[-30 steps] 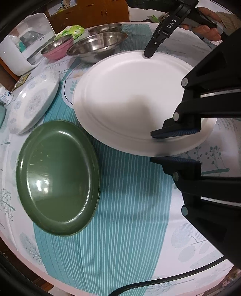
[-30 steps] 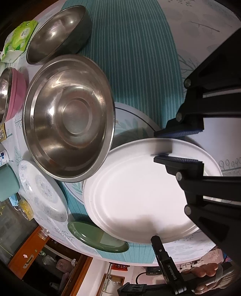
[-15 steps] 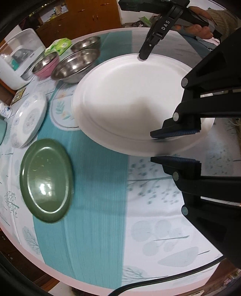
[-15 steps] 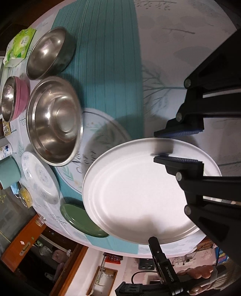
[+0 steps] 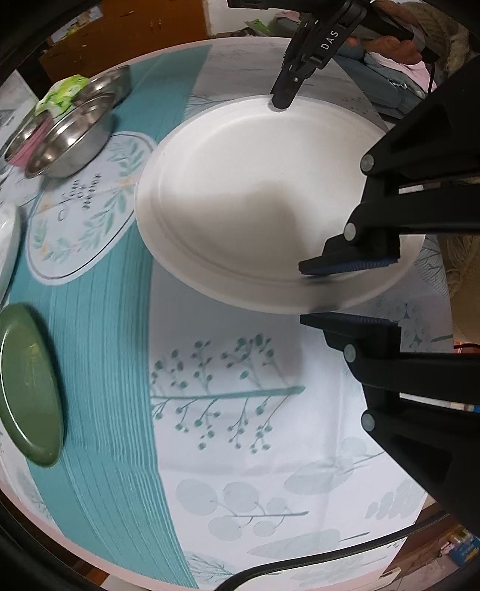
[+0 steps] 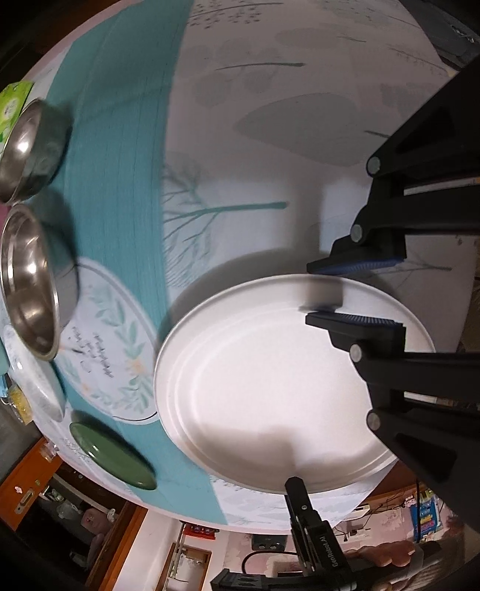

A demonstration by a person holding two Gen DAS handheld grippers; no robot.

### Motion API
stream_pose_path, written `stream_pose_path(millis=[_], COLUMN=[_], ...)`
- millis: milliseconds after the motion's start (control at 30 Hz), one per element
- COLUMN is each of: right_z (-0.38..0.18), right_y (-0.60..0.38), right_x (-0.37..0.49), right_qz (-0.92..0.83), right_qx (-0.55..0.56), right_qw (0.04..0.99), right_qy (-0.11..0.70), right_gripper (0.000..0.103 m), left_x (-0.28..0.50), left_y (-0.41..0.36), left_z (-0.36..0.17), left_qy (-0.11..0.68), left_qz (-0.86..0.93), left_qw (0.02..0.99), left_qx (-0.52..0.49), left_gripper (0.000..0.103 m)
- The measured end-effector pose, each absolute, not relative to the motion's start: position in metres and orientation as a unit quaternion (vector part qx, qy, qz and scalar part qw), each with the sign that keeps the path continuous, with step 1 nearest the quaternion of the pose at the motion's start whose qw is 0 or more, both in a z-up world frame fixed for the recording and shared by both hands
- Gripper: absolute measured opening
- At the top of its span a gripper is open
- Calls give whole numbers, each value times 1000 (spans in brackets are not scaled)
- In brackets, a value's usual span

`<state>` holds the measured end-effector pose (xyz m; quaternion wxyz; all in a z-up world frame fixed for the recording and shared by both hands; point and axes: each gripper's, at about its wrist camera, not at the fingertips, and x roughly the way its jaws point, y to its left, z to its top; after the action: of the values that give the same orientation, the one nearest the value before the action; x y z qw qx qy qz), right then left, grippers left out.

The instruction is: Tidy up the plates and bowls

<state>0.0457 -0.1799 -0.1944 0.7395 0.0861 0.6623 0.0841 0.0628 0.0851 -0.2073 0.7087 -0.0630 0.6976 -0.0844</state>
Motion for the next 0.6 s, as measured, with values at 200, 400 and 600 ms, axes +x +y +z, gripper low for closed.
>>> stream_pose_path(millis=[200, 400, 600], right_z=[-199, -201, -201], right_y=[-184, -184, -177], right_x=[37, 31, 33], right_qz=[78, 79, 79], right_qx=[86, 81, 75], right_qw=[738, 737, 737], right_qy=[665, 667, 667], right_gripper=[20, 20, 21], left_x=[56, 49, 55], left_y=[74, 79, 69], left_z=[-209, -211, -218], left_qy=[697, 704, 708], left_qz=[-81, -79, -75], left_qw=[711, 705, 702], left_qx=[-32, -31, -21], left_gripper=[19, 19, 20])
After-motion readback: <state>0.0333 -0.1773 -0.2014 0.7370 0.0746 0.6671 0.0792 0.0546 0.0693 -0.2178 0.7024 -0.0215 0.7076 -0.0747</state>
